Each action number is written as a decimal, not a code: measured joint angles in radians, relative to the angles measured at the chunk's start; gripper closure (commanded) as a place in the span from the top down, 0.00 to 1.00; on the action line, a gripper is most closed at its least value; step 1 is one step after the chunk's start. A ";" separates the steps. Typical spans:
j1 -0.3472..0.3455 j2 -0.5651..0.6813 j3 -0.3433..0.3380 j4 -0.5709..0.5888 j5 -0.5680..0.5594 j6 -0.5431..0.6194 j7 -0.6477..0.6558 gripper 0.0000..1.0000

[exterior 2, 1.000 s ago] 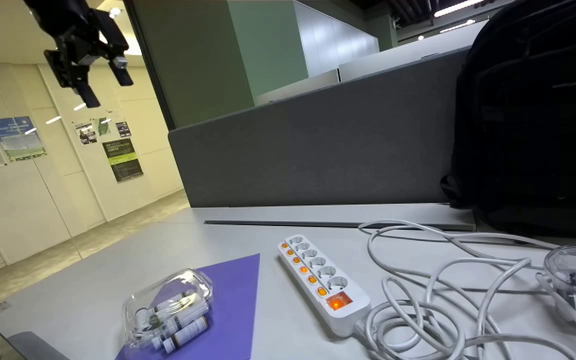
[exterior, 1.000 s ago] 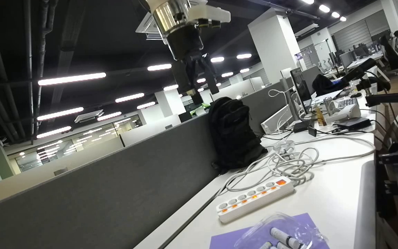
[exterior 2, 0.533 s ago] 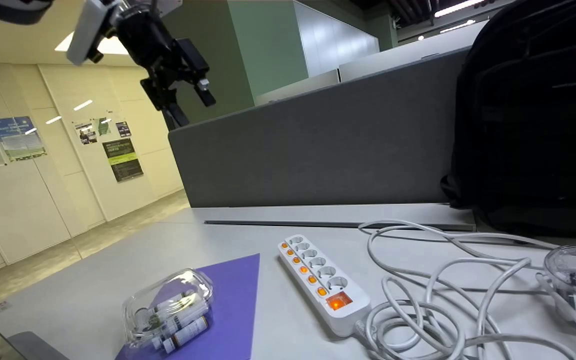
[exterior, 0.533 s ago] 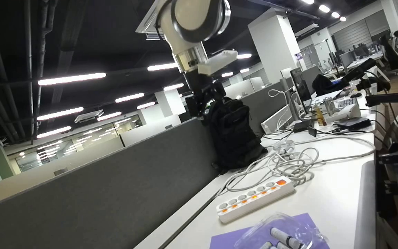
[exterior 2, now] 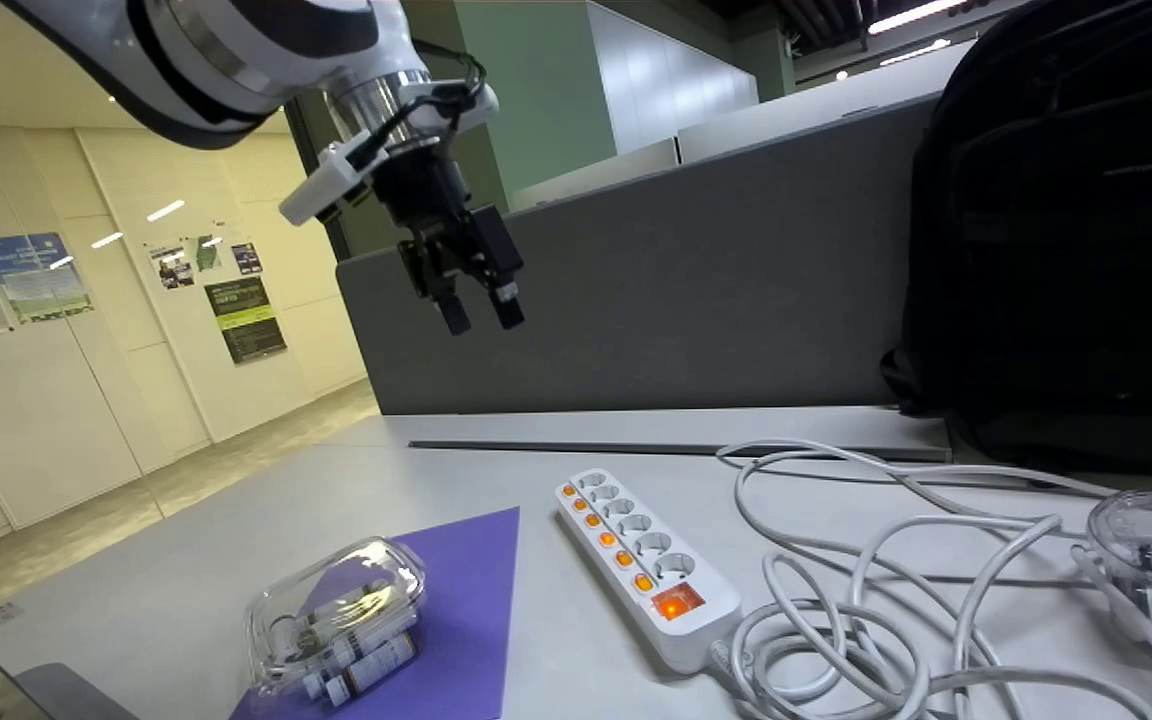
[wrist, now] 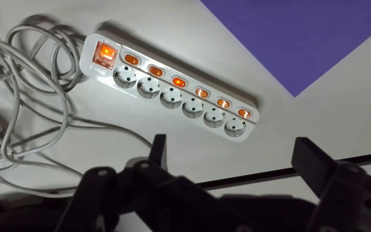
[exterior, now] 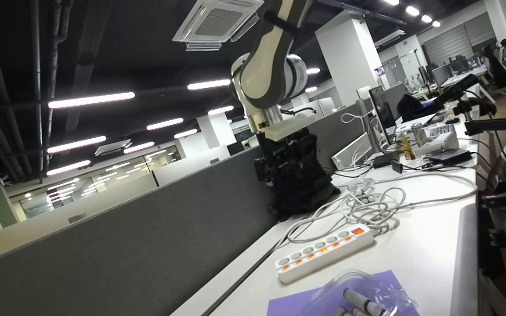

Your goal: Turn off the fourth switch from the left on the adapter

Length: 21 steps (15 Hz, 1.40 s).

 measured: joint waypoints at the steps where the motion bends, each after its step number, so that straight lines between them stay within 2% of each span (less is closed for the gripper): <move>1: 0.000 0.021 -0.013 0.001 0.014 0.010 -0.004 1.00; 10: 0.007 0.062 -0.044 0.009 0.013 0.034 -0.002 1.00; 11: 0.007 0.069 -0.053 0.008 0.010 0.047 0.001 0.75; 12: 0.006 0.081 -0.064 0.008 0.010 0.059 0.002 0.73; 13: 0.006 0.096 -0.077 0.008 0.010 0.073 0.002 0.67; 21: 0.004 0.247 -0.157 0.024 0.023 0.223 0.002 0.11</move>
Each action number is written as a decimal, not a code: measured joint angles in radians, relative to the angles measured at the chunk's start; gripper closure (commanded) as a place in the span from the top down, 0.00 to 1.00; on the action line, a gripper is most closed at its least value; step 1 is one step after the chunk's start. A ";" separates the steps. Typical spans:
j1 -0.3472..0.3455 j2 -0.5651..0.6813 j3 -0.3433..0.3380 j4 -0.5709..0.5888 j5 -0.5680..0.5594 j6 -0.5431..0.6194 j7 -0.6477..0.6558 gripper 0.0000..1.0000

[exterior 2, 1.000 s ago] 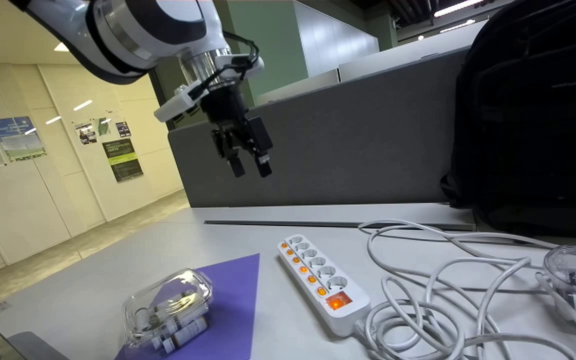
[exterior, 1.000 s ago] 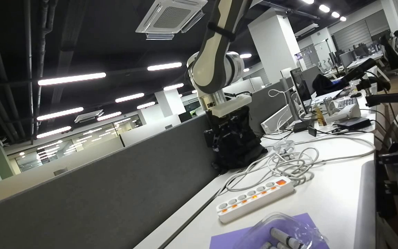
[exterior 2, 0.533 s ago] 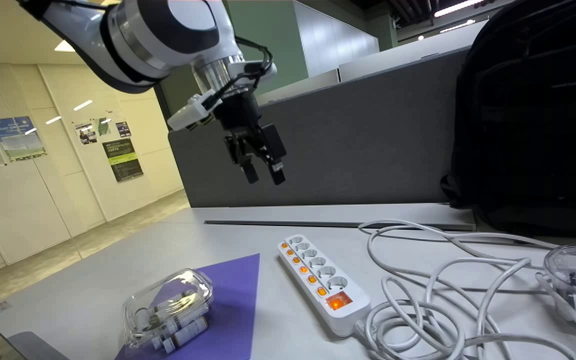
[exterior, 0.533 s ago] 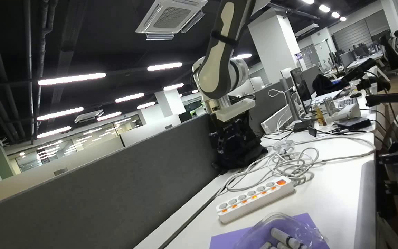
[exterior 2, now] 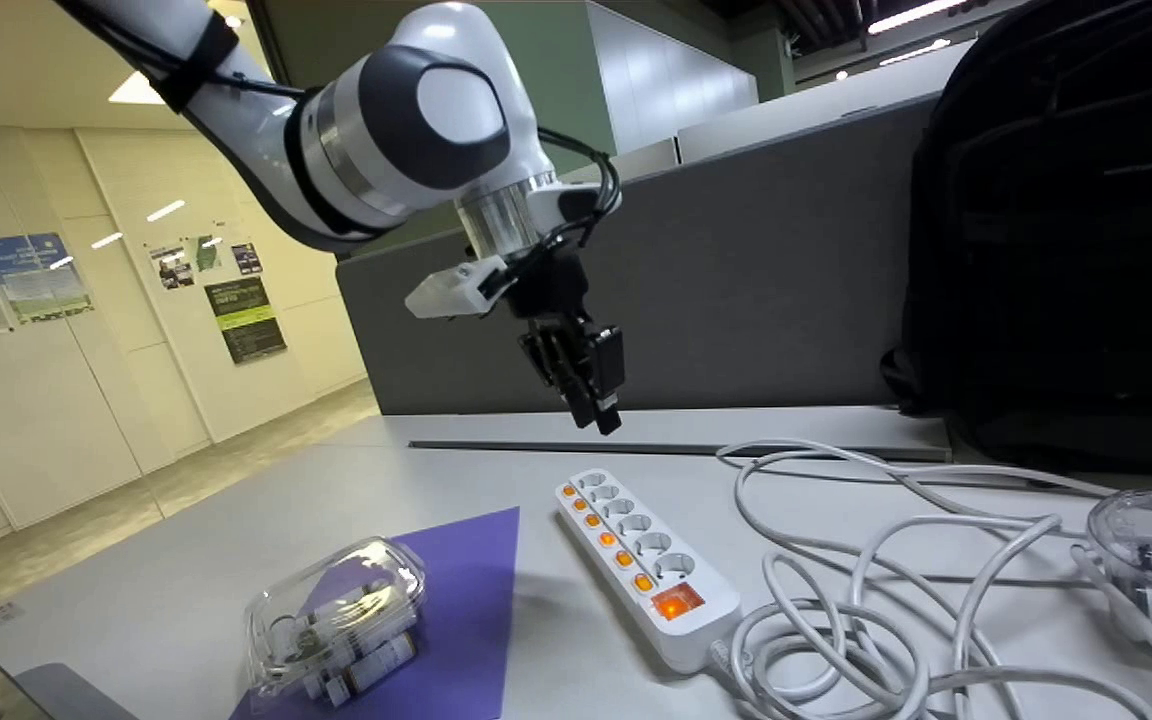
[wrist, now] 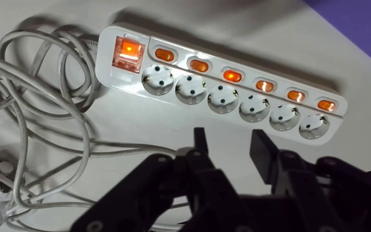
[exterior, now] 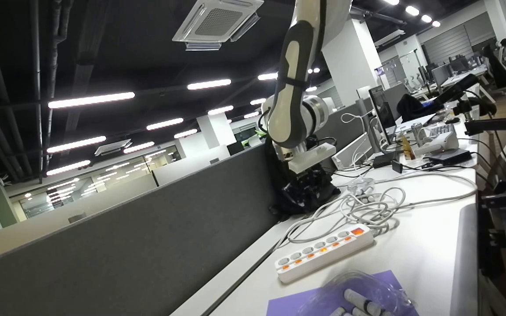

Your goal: Turn off the fourth switch from the left on the adapter

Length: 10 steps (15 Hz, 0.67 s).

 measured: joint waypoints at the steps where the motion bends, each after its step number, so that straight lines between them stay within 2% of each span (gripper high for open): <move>1: 0.000 0.017 -0.003 0.003 0.012 0.016 0.000 0.05; 3: 0.001 0.053 -0.005 0.007 0.040 0.043 0.000 0.00; 10: 0.017 0.156 -0.004 0.036 0.135 0.064 -0.002 0.00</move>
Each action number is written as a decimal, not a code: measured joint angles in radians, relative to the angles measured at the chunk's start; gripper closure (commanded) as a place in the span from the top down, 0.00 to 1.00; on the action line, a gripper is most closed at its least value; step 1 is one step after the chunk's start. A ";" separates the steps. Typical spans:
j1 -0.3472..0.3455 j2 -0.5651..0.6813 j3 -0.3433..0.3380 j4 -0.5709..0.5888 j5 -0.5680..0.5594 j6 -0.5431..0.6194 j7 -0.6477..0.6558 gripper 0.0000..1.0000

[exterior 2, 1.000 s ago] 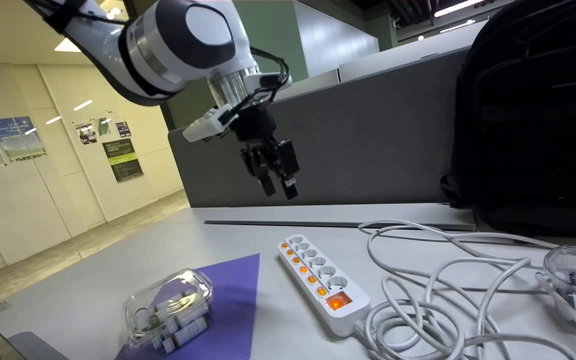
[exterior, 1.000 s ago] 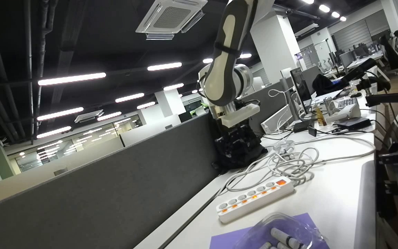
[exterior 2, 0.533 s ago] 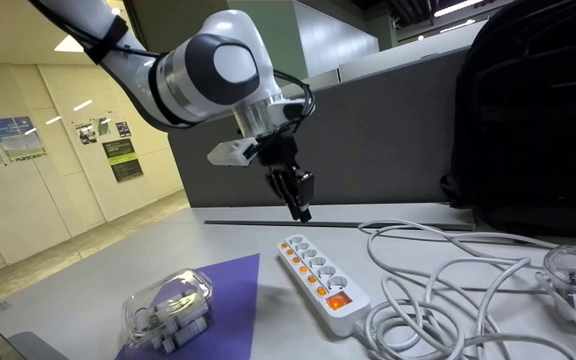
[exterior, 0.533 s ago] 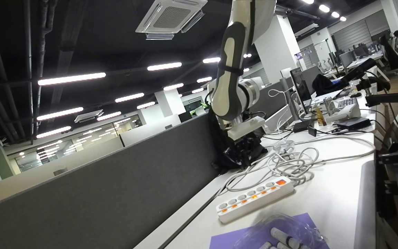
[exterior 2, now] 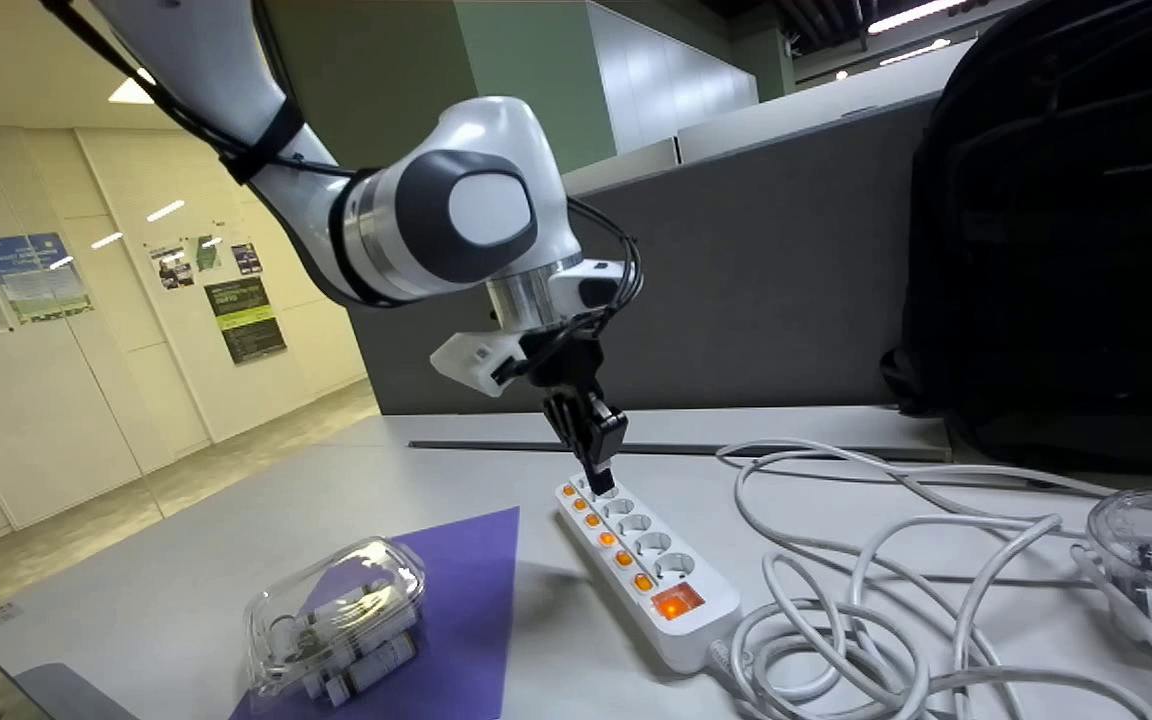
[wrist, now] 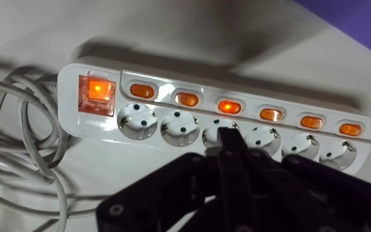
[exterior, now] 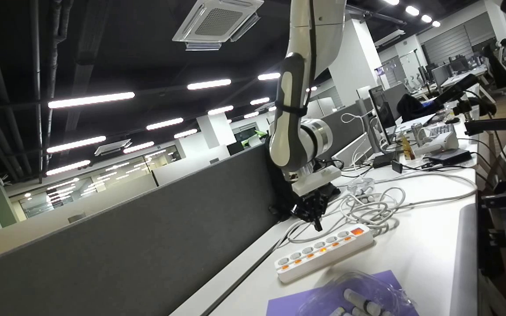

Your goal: Turn off the fourth switch from the left on the adapter

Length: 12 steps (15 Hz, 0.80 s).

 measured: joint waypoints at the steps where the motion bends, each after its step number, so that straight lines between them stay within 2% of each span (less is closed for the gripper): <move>1: 0.001 0.012 0.000 0.005 0.009 0.000 0.000 0.00; 12: 0.016 0.101 0.001 0.044 0.062 -0.001 -0.002 0.00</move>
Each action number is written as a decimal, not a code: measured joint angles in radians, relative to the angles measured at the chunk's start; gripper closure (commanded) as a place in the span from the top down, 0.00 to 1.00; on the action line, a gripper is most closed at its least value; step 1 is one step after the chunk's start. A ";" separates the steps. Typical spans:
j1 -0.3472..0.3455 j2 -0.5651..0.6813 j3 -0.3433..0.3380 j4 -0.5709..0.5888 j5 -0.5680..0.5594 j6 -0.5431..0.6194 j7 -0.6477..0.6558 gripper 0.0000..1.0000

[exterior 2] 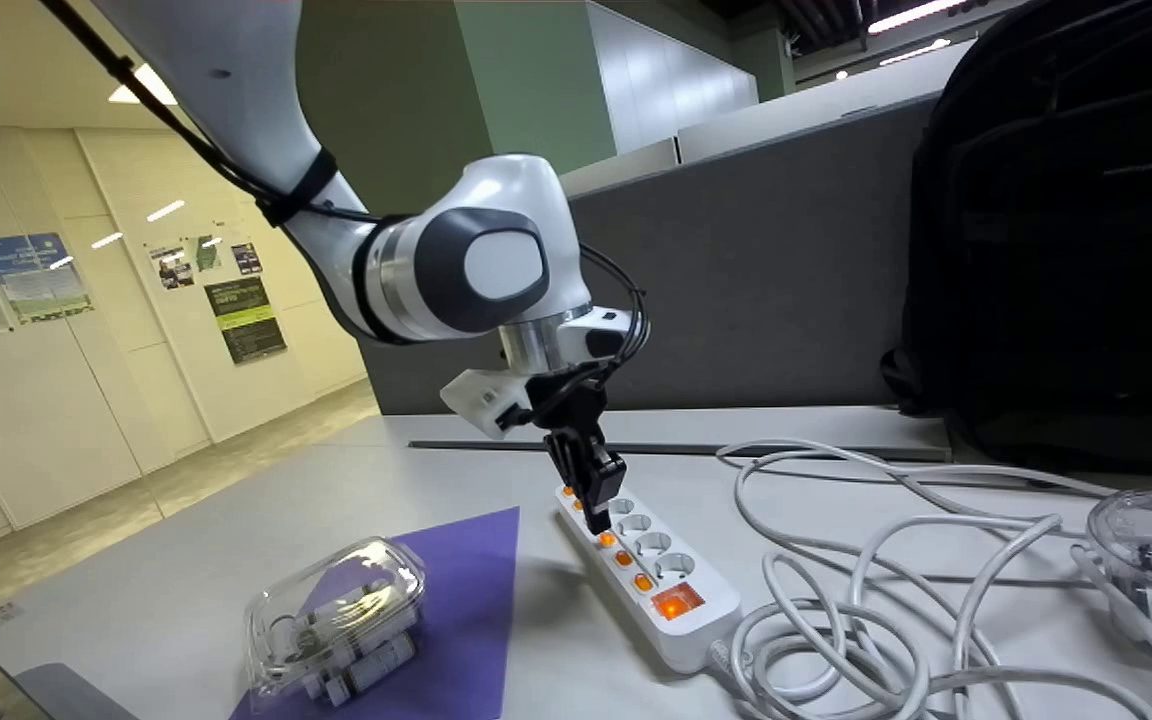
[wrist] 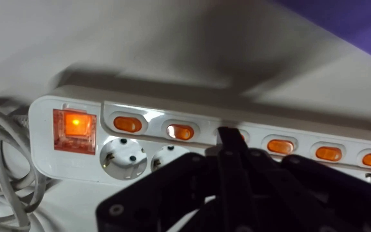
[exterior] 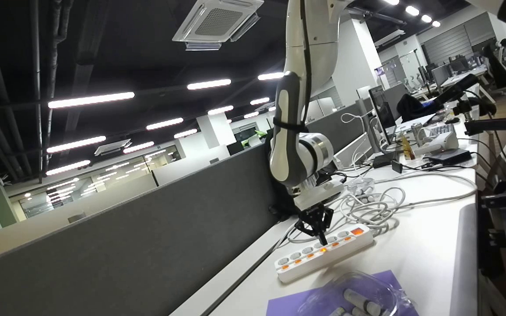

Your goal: Turn off the fourth switch from the left on the adapter

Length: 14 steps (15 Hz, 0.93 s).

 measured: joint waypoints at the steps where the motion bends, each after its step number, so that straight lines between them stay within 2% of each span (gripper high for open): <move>1: 0.001 0.006 0.001 0.003 0.007 0.000 -0.001 0.00; 7: -0.005 0.035 0.010 0.024 0.078 -0.015 -0.017 0.00; 14: -0.015 0.044 0.009 0.039 0.106 -0.021 -0.017 0.00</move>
